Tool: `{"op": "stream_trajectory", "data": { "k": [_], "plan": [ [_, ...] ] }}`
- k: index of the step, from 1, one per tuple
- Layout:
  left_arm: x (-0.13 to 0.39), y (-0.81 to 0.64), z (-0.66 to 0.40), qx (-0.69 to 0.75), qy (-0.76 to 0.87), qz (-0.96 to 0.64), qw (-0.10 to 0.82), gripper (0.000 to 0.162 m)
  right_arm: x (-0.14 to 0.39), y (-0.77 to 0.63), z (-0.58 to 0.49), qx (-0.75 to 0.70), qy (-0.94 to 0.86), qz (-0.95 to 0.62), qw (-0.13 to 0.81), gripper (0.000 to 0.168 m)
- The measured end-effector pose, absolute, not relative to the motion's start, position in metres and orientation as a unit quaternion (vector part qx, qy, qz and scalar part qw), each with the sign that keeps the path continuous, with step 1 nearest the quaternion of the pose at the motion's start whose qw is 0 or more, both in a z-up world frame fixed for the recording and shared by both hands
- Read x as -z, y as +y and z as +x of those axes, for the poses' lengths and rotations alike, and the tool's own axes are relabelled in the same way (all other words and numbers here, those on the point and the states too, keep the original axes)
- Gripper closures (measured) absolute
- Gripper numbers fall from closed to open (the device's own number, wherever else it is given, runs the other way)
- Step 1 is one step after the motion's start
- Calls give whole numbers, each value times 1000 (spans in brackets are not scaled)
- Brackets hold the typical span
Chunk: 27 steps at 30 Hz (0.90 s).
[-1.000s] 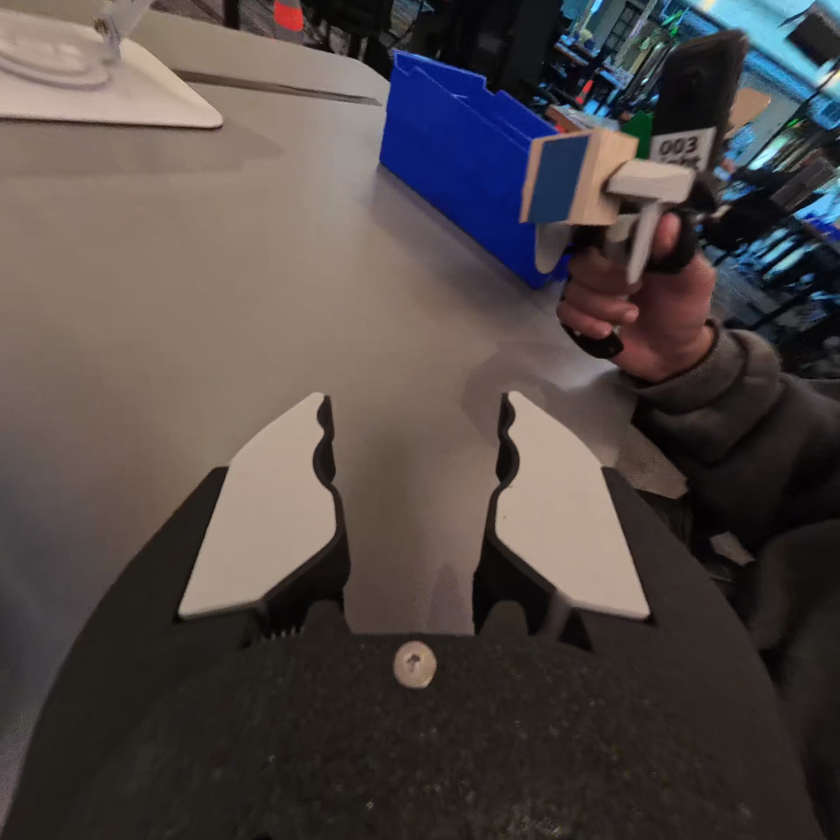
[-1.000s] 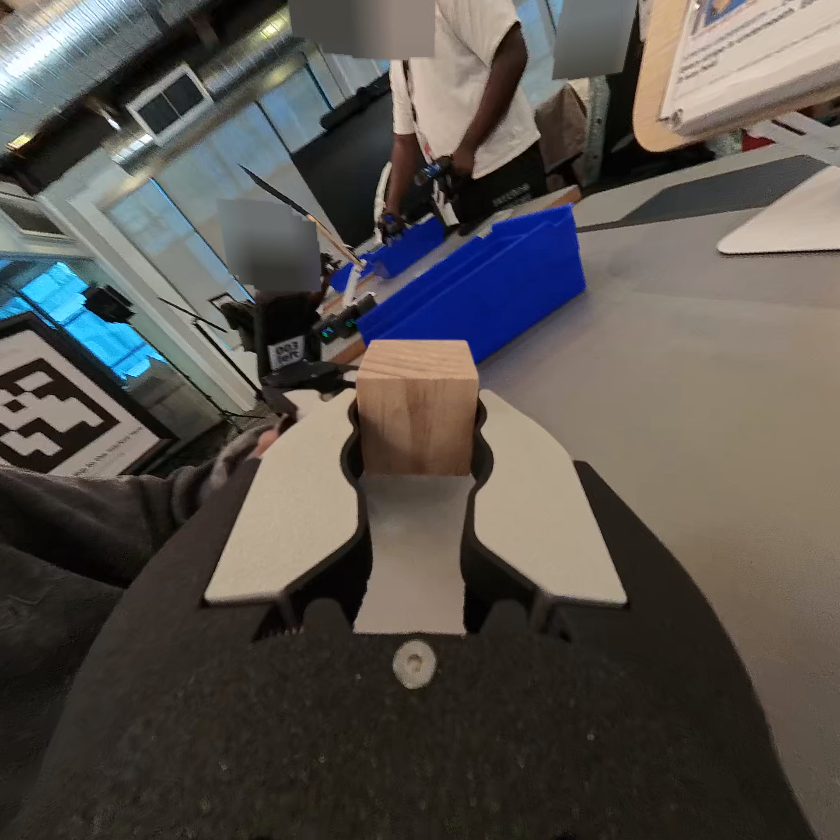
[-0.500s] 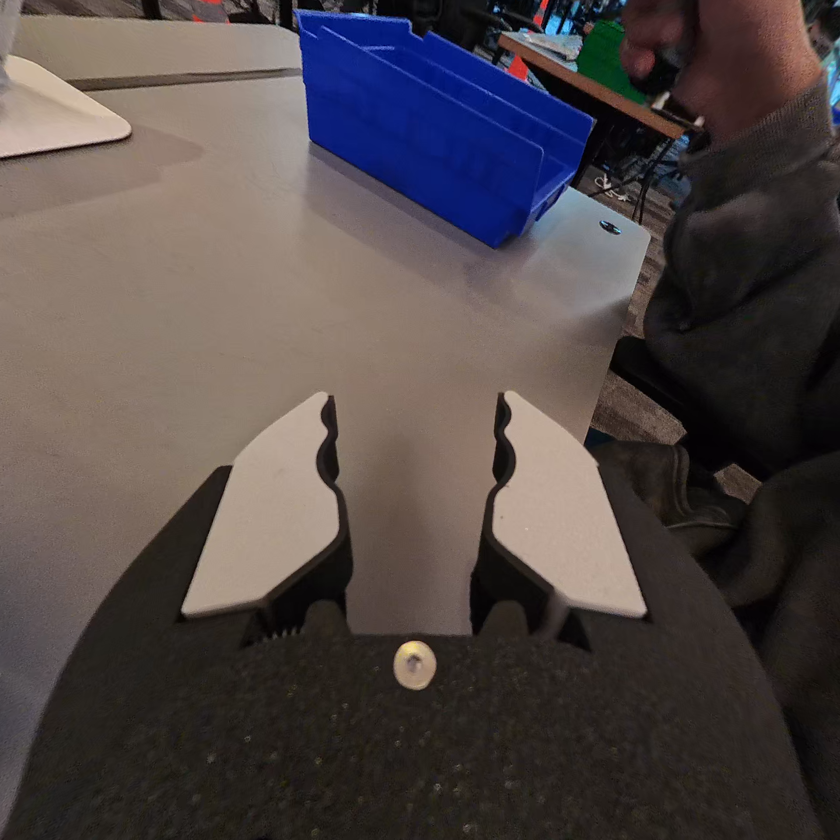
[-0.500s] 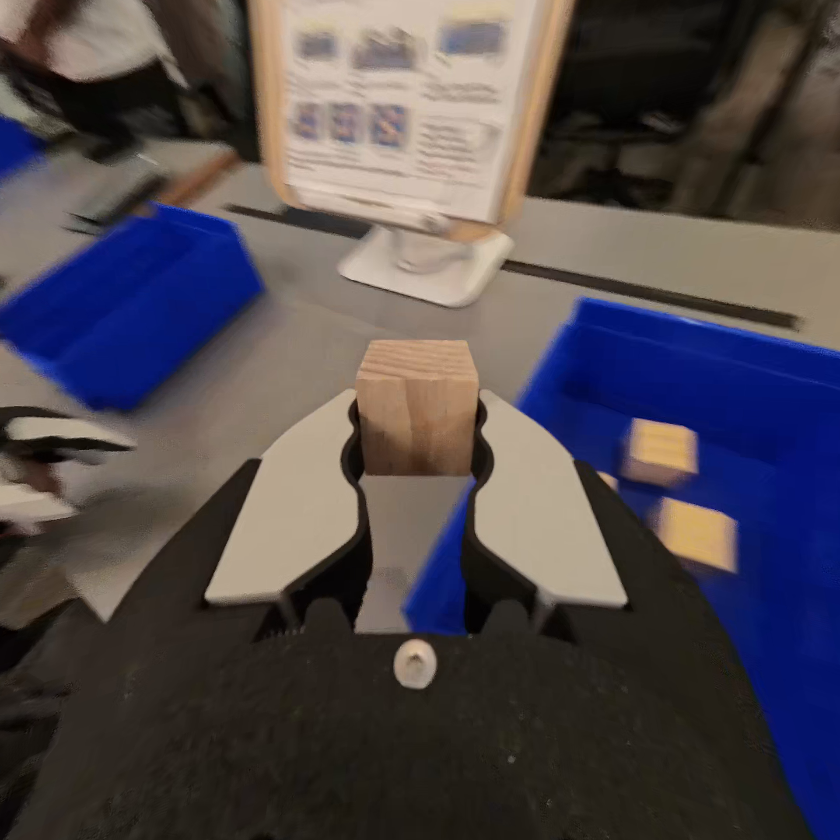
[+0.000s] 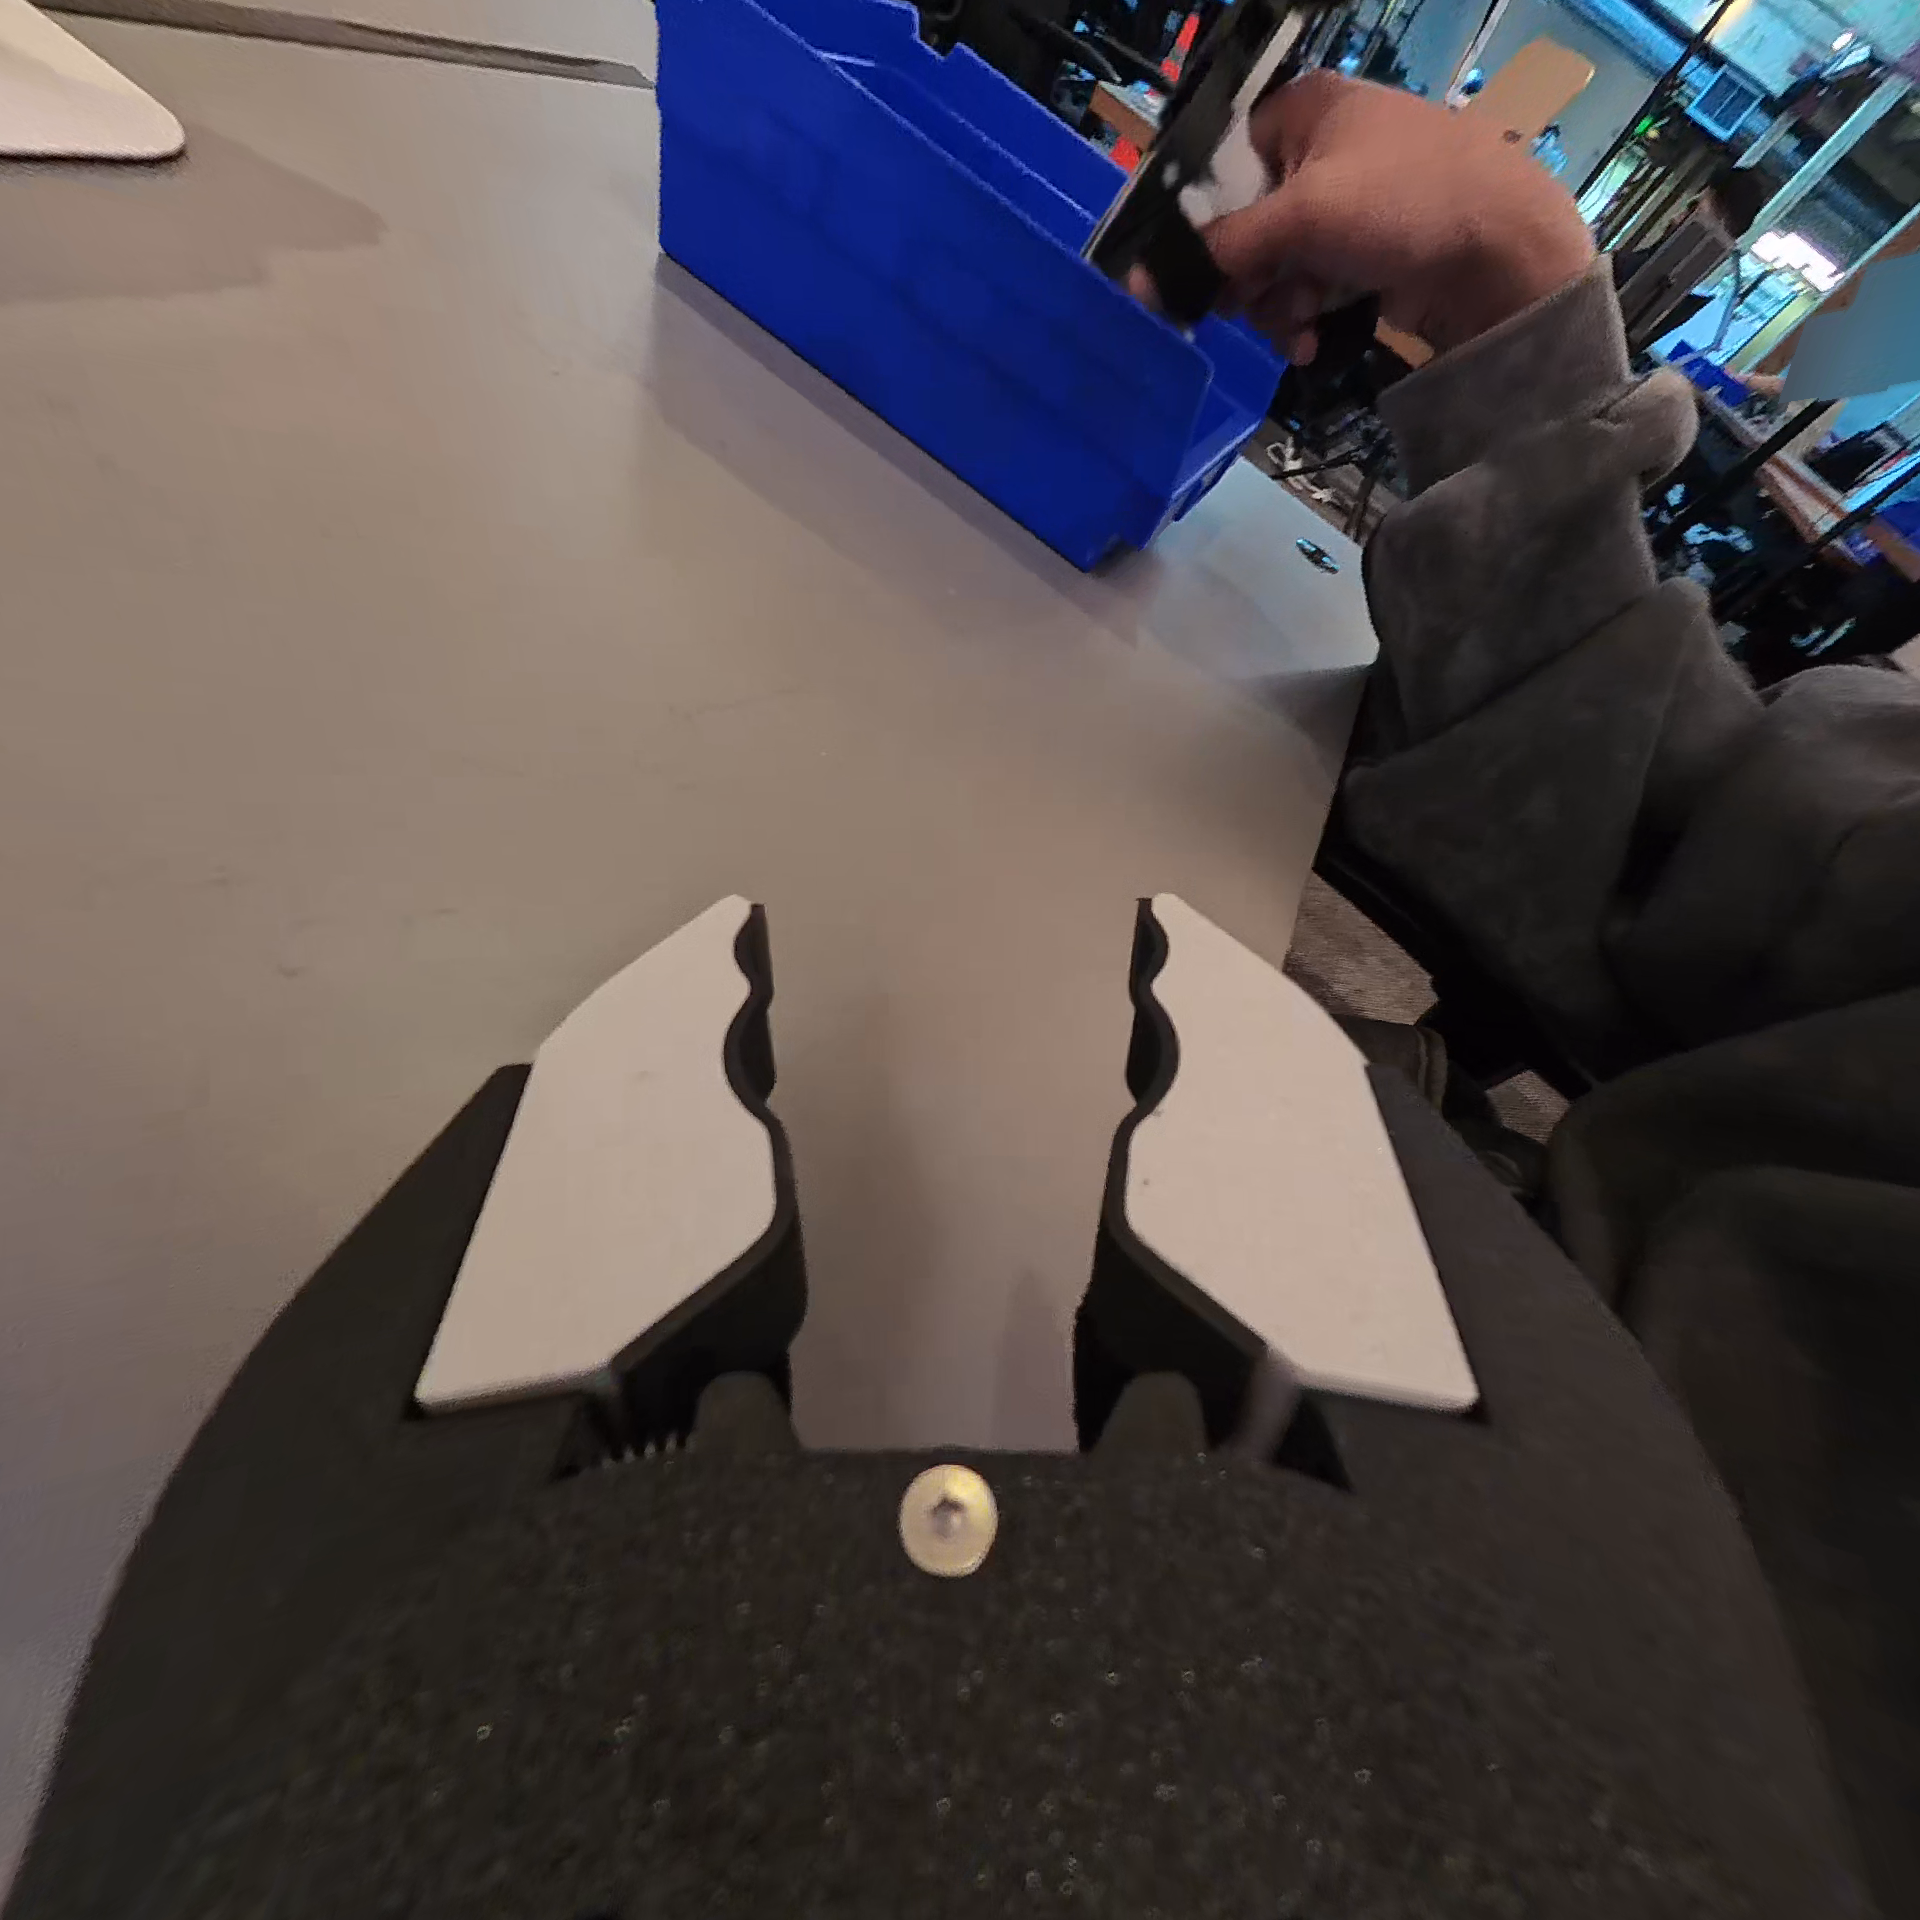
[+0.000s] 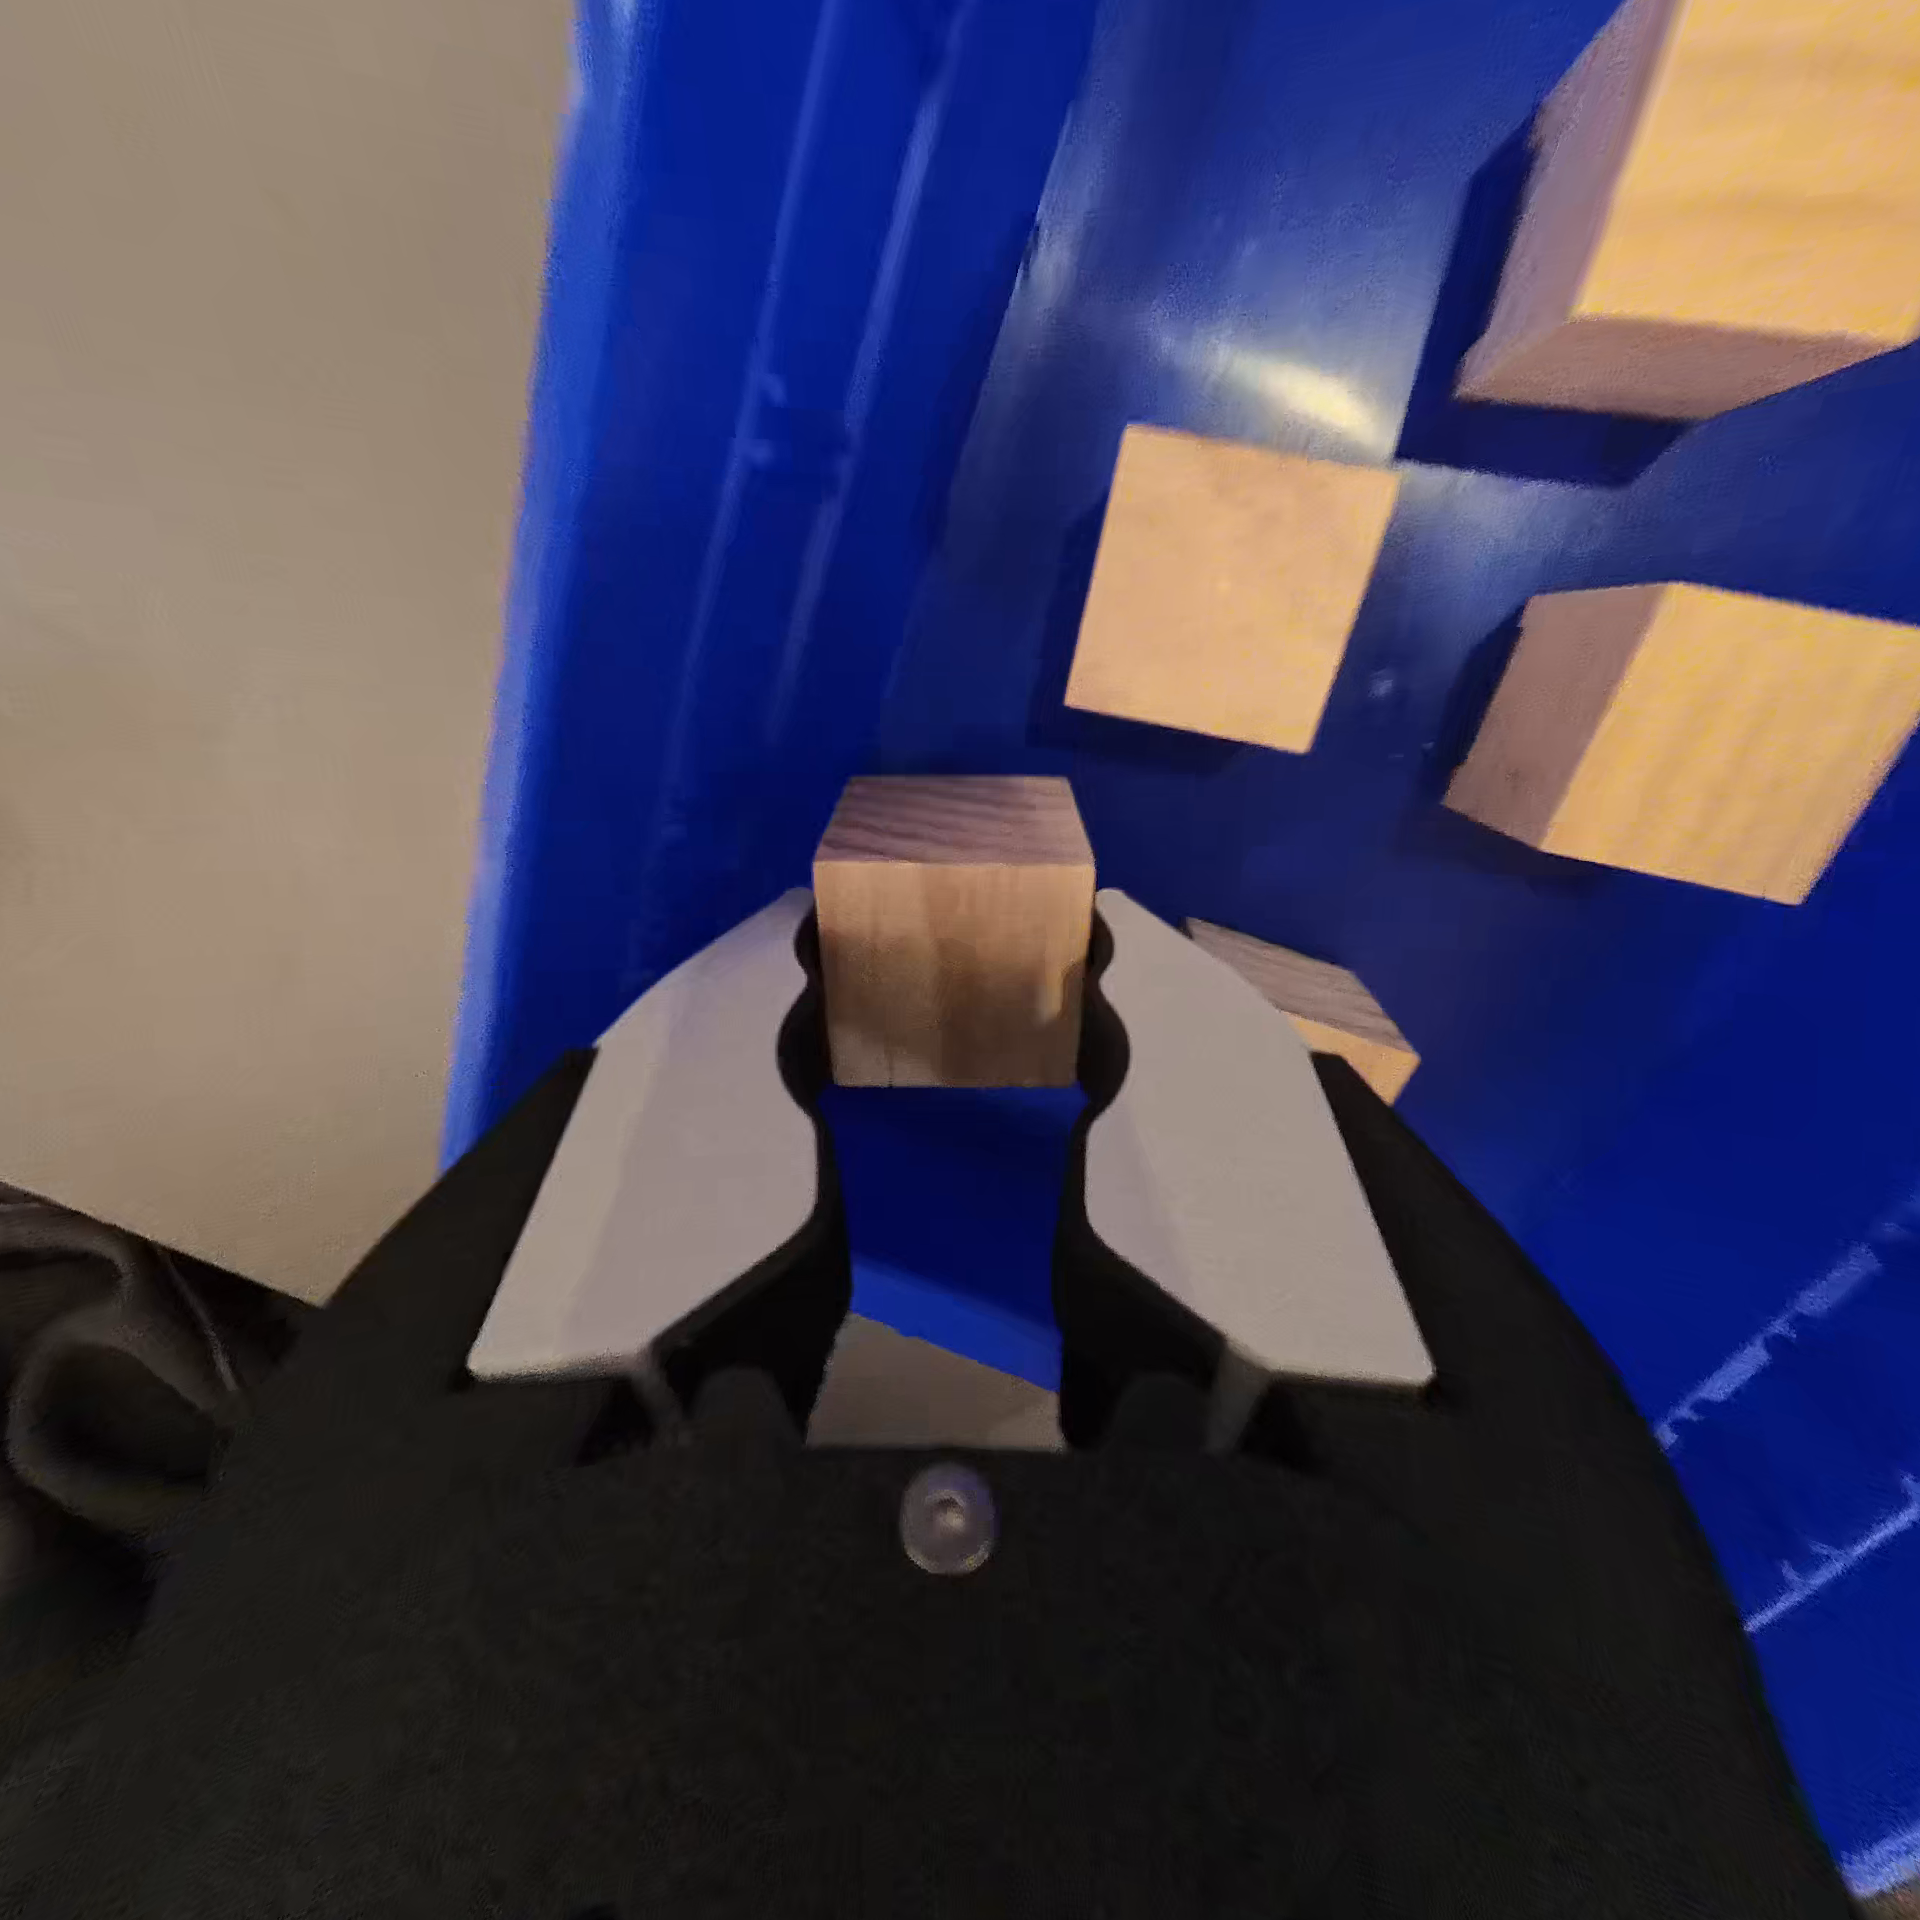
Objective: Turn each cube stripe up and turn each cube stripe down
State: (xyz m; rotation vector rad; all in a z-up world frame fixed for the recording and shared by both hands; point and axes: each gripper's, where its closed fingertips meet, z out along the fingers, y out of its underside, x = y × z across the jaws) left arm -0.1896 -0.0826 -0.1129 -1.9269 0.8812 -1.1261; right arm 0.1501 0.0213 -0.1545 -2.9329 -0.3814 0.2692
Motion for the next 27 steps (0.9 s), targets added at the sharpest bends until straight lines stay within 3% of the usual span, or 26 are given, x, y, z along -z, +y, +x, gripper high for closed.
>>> {"op": "stream_trajectory", "data": {
  "k": [7, 13, 18, 23, 25, 27],
  "plan": [
    [116, -86, -188, 435, 351, -750, 355, 97, 182, 13, 162, -28, -200, -979, 33, 123],
    [119, -88, -186, 422, 362, -752, 355, 97, 173, 21, 155, -43, -231, -967, 95, 117],
    [119, -89, -186, 408, 372, -751, 361, 97, 66, 37, 138, -66, -246, -905, 340, 113],
    [122, -91, -183, 397, 382, -750, 366, 96, -47, 2, 45, -191, -314, -702, 610, 108],
    [123, -89, -184, 382, 385, -752, 374, 94, -62, -19, 0, -255, -308, -606, 688, 105],
    [124, -86, -187, 363, 389, -753, 387, 93, -33, -40, -41, -303, -306, -580, 692, 104]
  ]
}}
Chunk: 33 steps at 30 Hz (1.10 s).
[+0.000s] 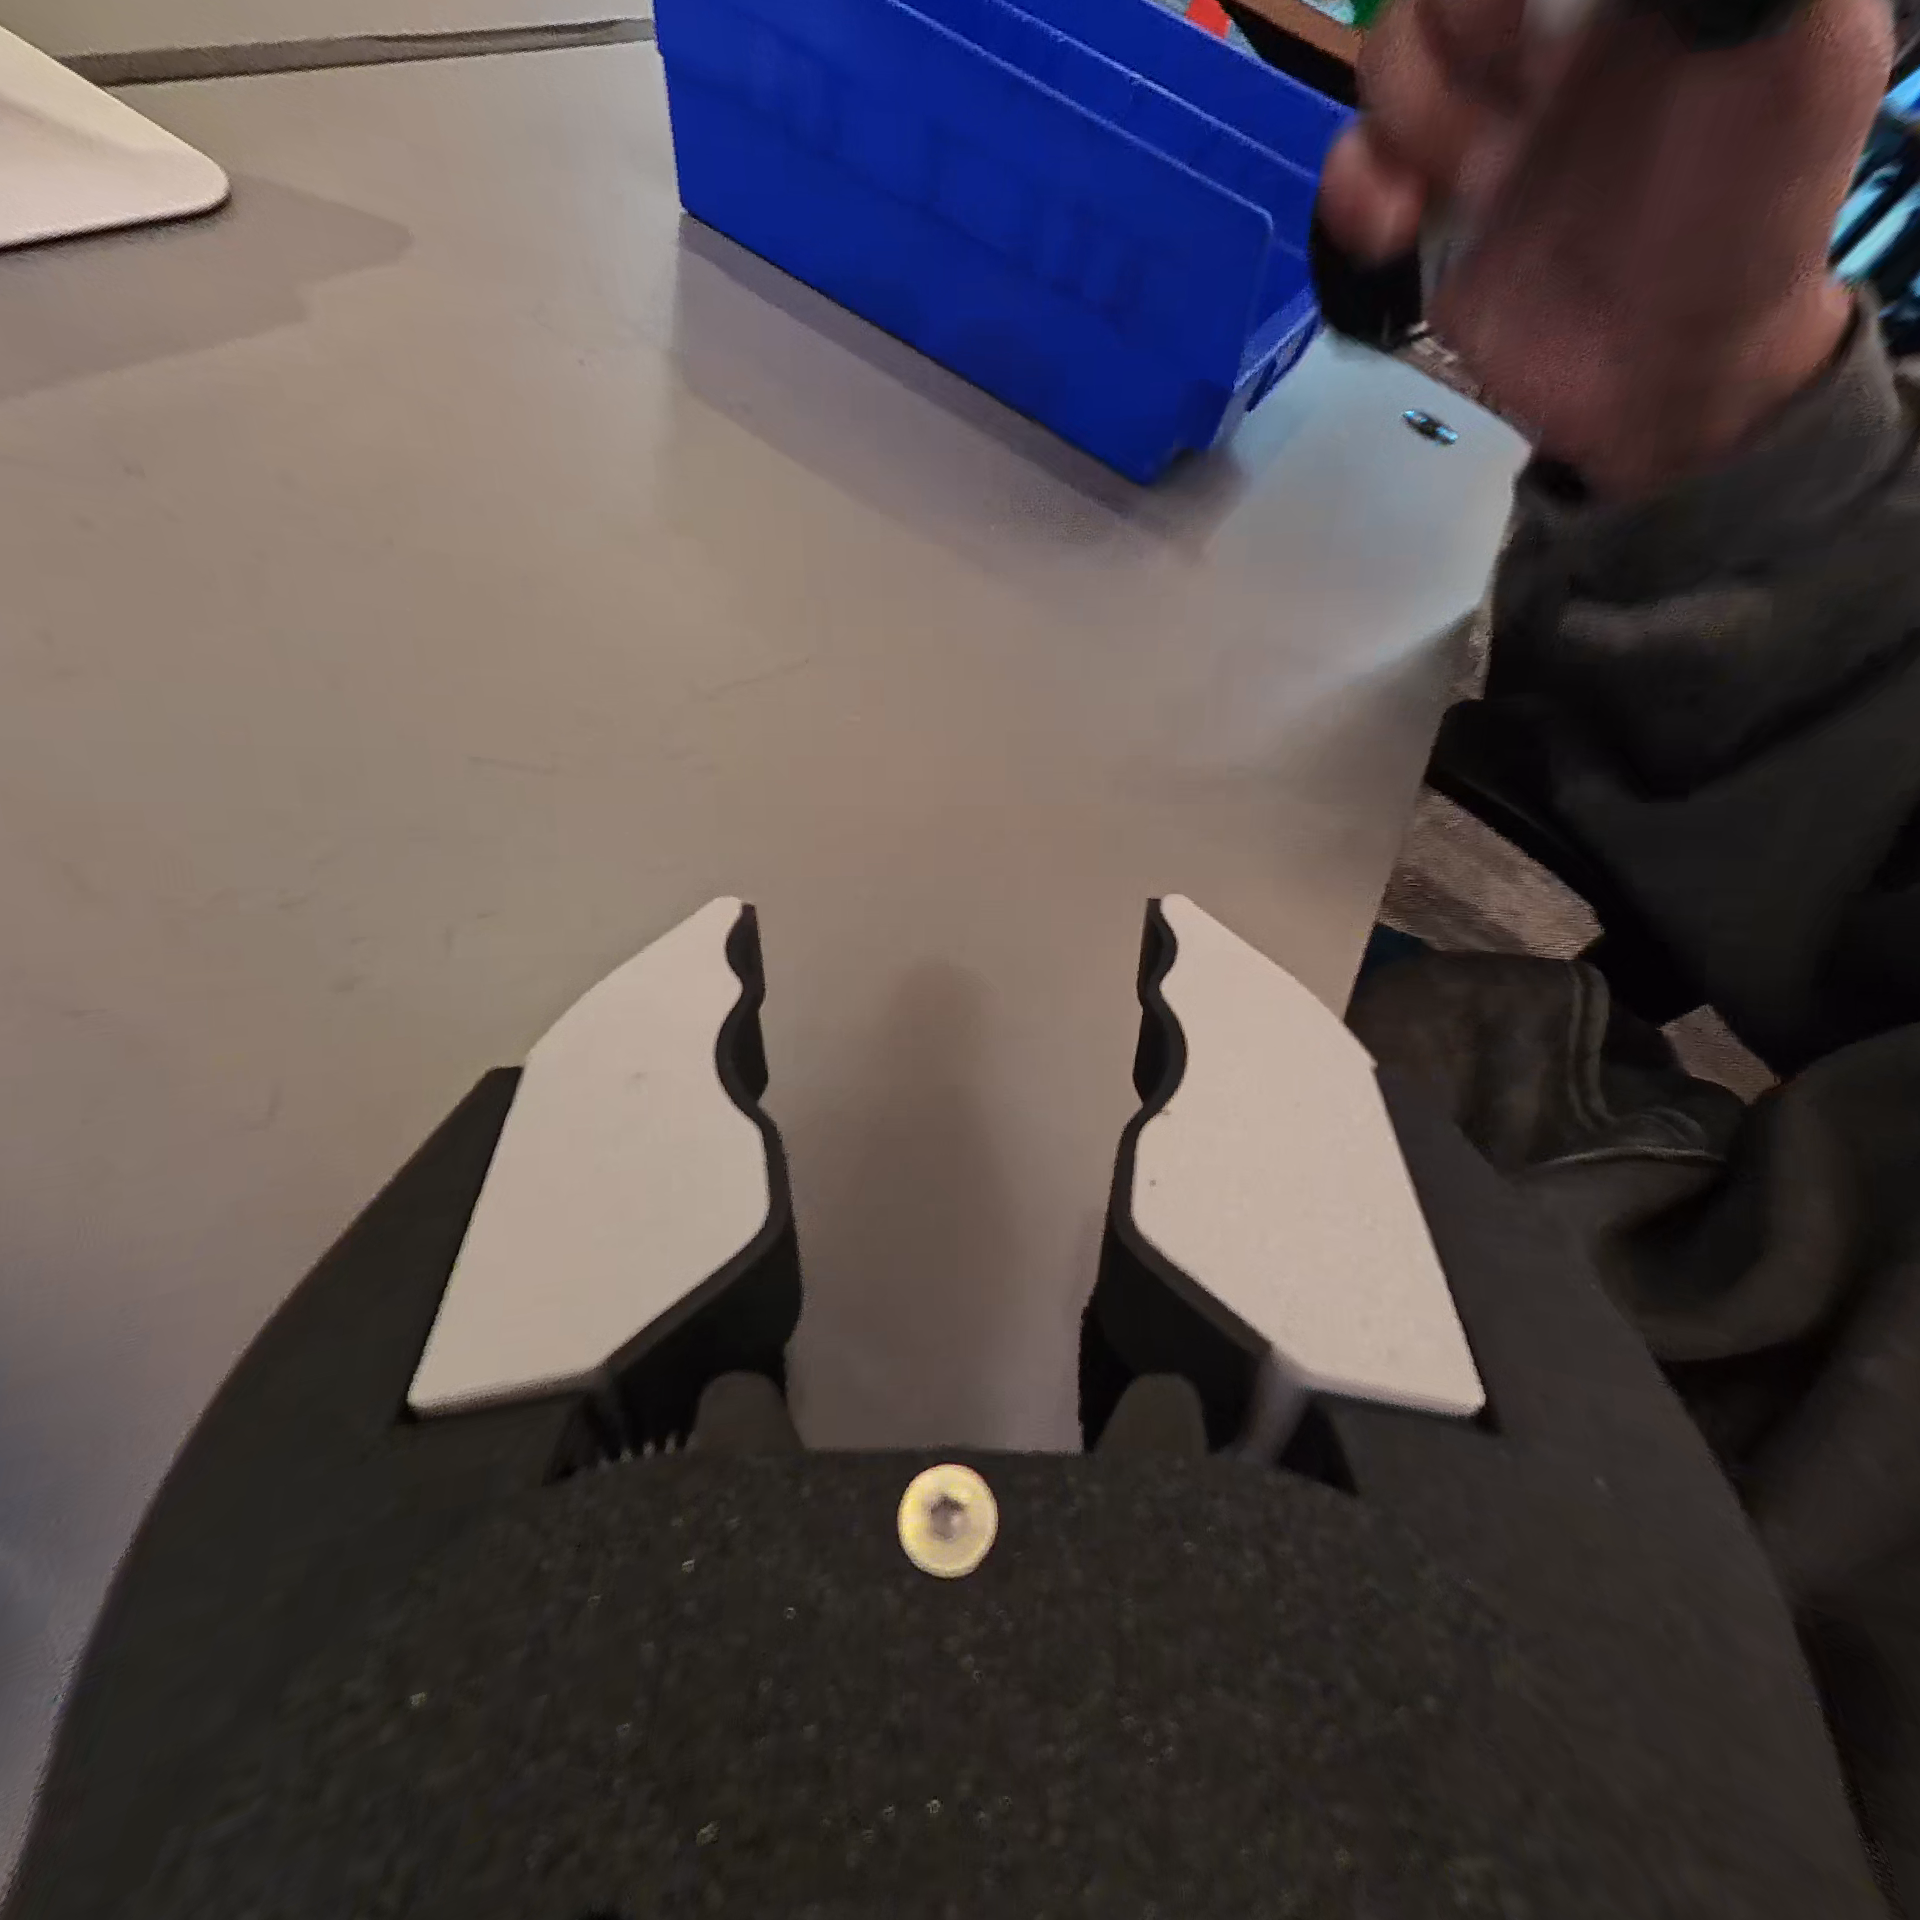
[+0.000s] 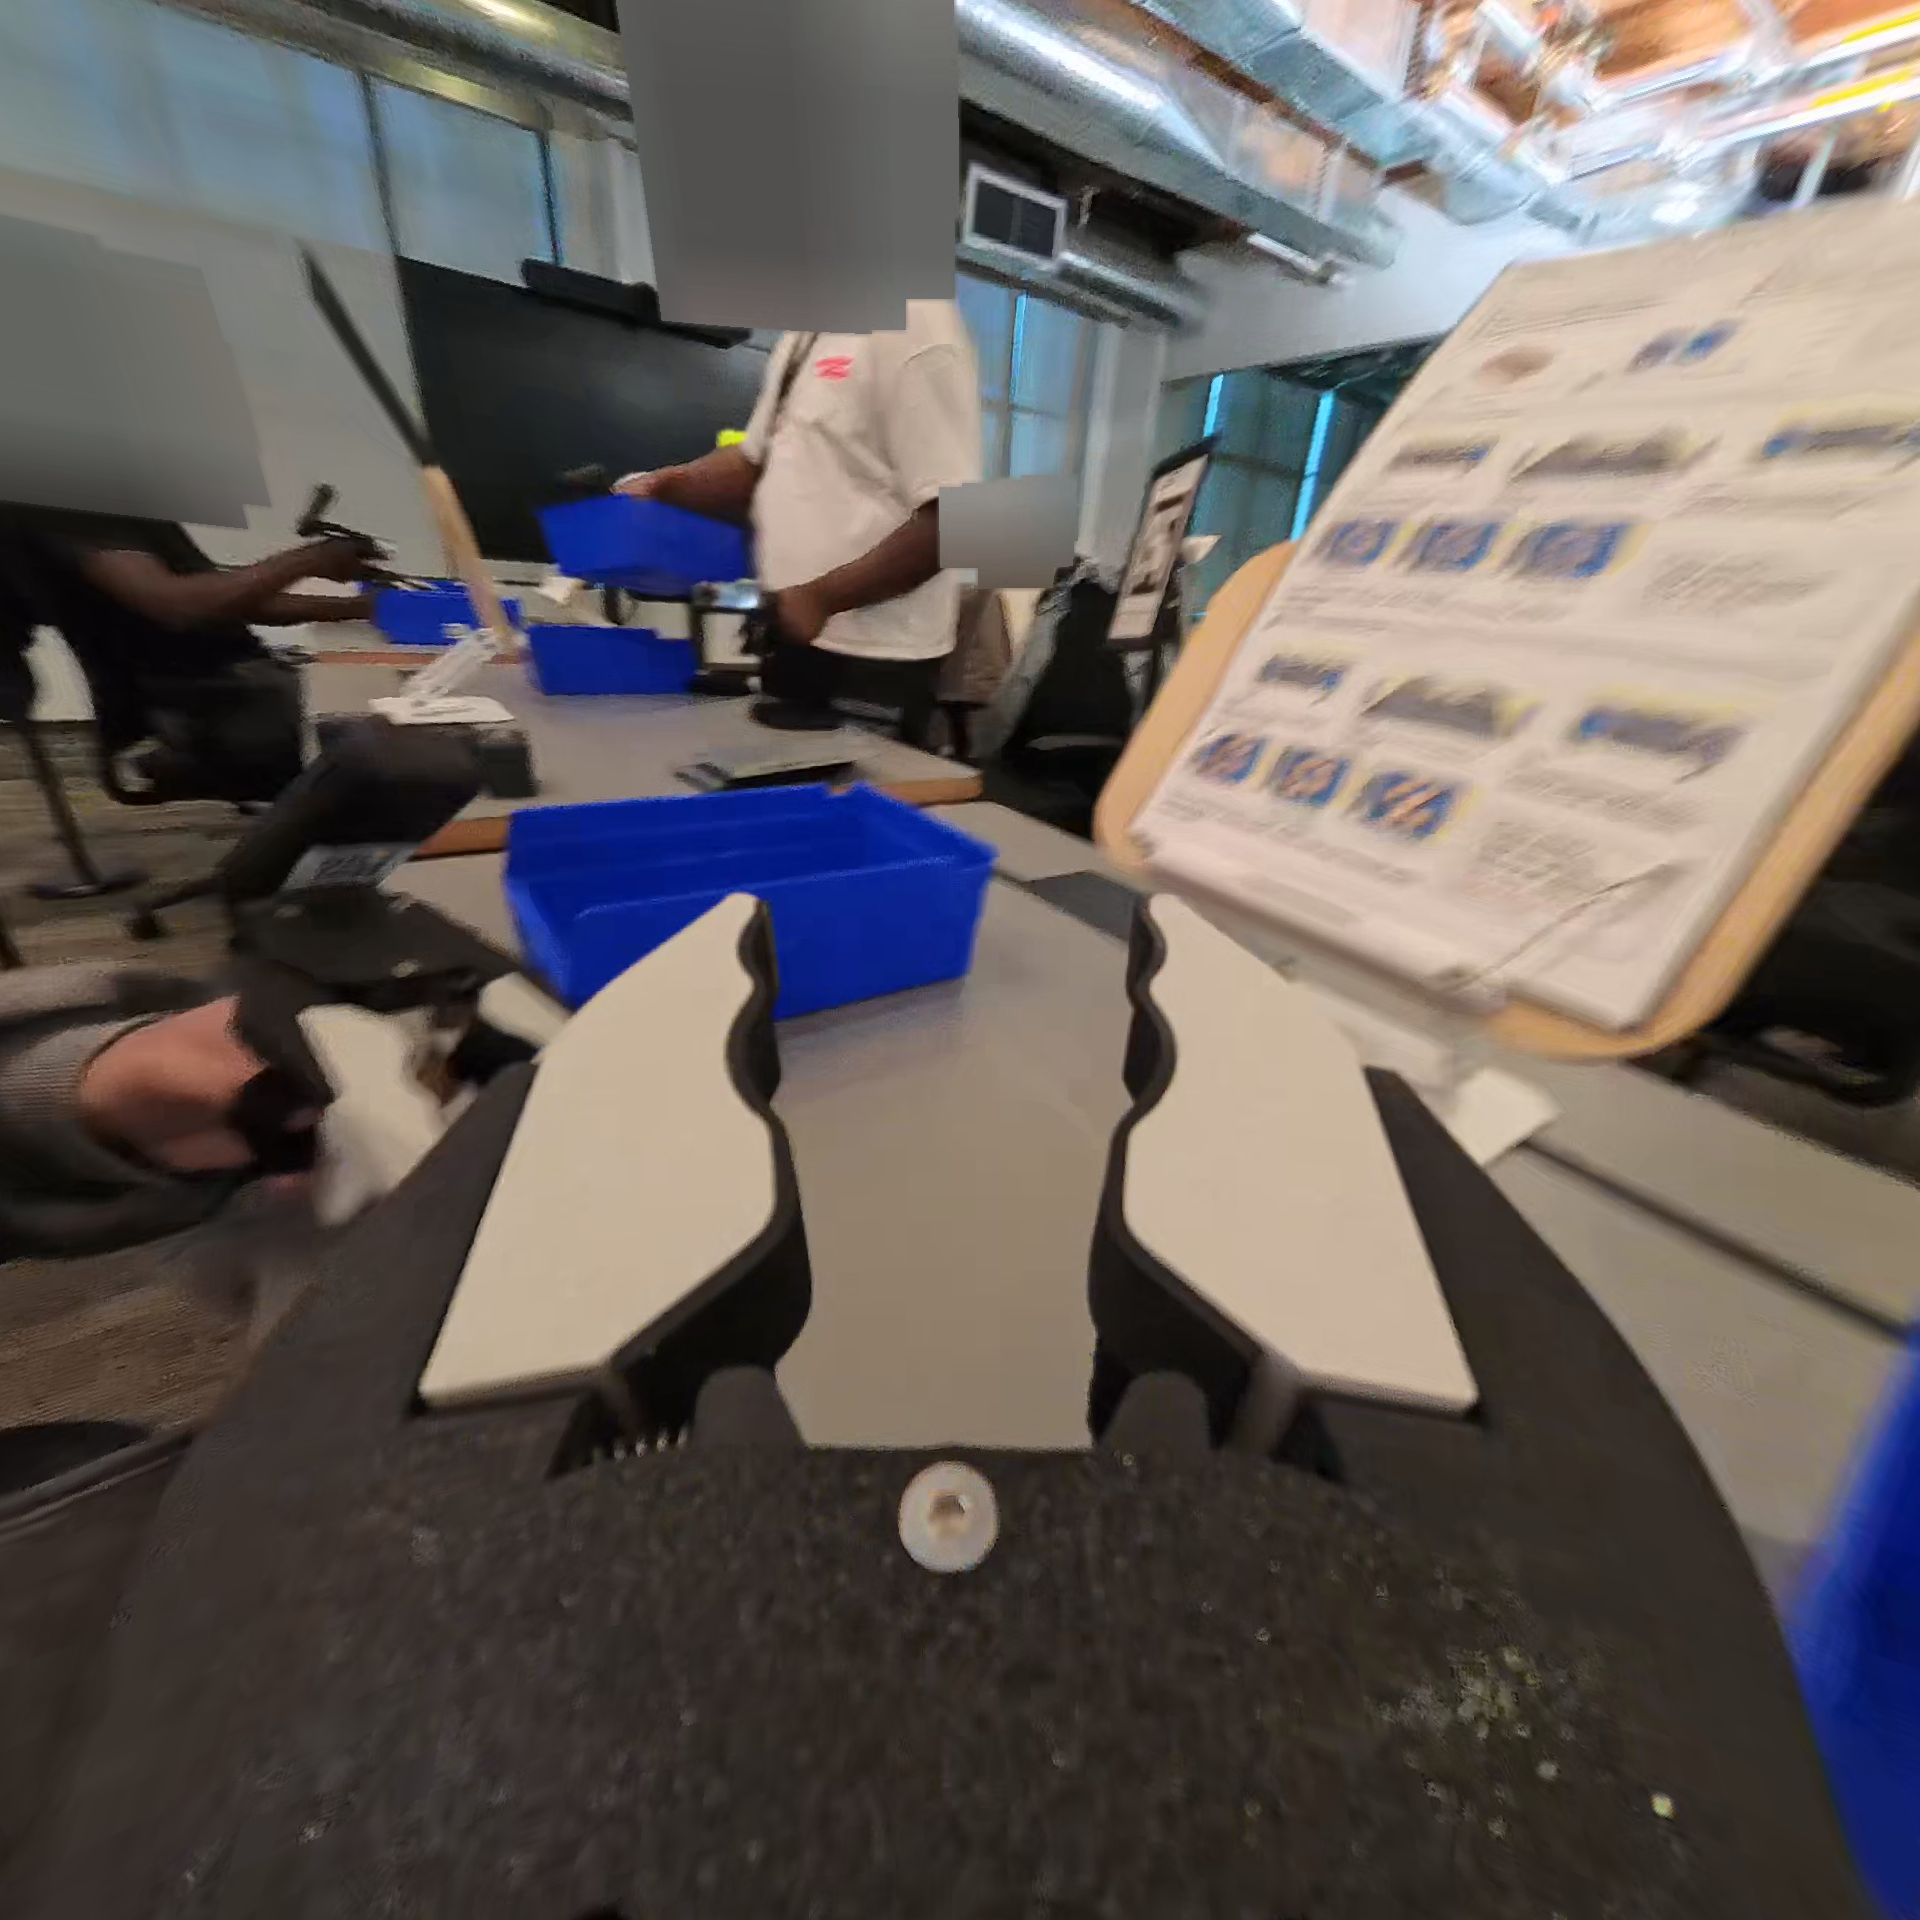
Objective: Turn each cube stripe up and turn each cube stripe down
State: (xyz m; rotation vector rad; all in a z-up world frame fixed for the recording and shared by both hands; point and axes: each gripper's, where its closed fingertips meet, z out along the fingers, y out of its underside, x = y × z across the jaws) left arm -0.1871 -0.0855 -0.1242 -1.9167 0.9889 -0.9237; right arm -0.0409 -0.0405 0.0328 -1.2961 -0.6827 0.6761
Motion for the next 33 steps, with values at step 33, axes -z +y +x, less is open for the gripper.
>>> {"op": "stream_trajectory", "data": {
  "k": [33],
  "plan": [
    [181, 189, -398, 18, 673, -735, 84, 104, 98, -81, -109, -318, -360, -668, 568, 109]
  ]
}}
